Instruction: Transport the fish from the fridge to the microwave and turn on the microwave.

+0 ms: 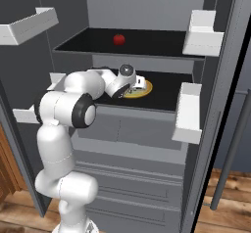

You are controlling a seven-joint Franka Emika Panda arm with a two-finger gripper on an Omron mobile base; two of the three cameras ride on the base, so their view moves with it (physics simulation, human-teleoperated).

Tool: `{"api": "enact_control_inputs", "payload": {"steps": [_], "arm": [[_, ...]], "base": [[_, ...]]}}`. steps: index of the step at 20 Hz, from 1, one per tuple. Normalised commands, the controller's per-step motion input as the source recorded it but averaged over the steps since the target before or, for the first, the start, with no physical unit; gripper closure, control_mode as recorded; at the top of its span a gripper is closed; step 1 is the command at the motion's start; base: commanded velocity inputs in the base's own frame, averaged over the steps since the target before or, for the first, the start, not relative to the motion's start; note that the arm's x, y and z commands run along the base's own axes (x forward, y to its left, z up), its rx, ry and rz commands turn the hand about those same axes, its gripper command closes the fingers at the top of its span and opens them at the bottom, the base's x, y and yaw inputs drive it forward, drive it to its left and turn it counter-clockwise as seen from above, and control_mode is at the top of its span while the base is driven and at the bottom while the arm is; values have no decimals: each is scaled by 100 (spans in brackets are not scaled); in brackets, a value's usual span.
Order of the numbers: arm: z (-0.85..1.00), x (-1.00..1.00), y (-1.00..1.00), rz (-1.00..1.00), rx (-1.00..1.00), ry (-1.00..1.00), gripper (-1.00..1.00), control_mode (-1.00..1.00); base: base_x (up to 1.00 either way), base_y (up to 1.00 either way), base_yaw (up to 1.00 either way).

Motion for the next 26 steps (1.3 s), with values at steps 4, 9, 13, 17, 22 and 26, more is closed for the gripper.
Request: {"api": "enact_control_inputs", "payload": {"steps": [4, 9, 13, 17, 22, 26], "arm": [[0, -1, 3, 0, 0, -3, 100, -100], [14, -36, 0, 0, 0, -24, 100, -100], [29, -46, 0, 0, 0, -14, 100, -100], [28, -58, 0, 0, 0, -4, 100, -100], [59, -55, -2, 0, 0, 0, 100, -100], [78, -42, -4, 0, 0, 0, 100, -100]], "base": [[0, 0, 0], [0, 0, 0], [0, 0, 0], [0, 0, 0], [0, 0, 0], [0, 0, 0]]}}
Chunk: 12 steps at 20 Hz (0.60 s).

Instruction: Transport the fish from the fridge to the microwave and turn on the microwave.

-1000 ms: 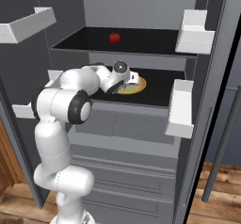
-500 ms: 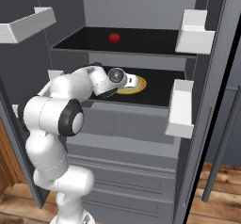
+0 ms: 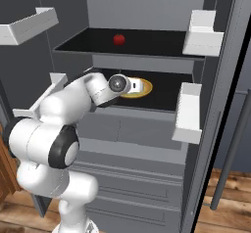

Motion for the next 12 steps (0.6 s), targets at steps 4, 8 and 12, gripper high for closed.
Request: {"api": "enact_control_inputs", "payload": {"steps": [4, 8, 12], "arm": [[60, -50, -2, 0, 0, 2, 100, -100], [53, -58, -4, -3, 0, 2, 100, -100], [51, -54, 0, -7, -2, 3, 100, -100]], "base": [[0, 0, 0], [0, 0, 0], [0, 0, 0]]}}
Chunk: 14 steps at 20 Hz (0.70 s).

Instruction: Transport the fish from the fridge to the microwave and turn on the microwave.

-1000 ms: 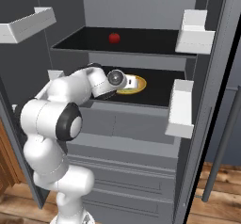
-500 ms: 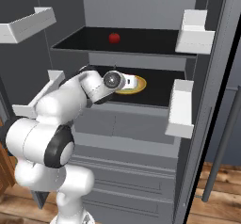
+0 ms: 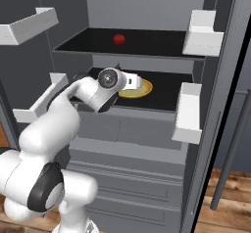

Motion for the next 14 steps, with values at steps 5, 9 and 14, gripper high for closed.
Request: {"api": "enact_control_inputs", "payload": {"steps": [5, 9, 14], "arm": [[47, -51, 0, -8, -3, 4, 100, -100], [33, -64, 0, -1, -5, 0, 100, -100], [27, -75, 0, 0, -4, 0, 100, -100]], "base": [[0, 0, 0], [0, 0, 0], [0, 0, 0]]}}
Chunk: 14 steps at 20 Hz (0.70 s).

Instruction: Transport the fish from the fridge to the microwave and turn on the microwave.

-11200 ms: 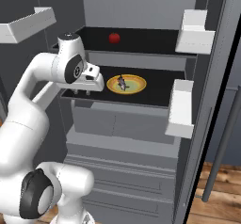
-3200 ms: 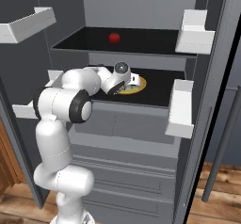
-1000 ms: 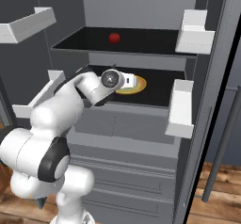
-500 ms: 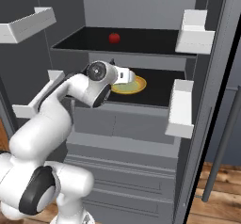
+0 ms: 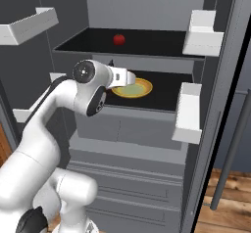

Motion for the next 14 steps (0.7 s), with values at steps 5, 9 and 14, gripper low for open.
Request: {"api": "enact_control_inputs", "payload": {"steps": [5, 9, 14], "arm": [[24, -67, 1, 3, -1, 3, 100, -100], [16, -42, 3, 8, 0, 7, 100, -100], [7, -32, 6, 8, 0, 8, 100, -100]], "base": [[0, 0, 0], [0, 0, 0], [0, 0, 0]]}}
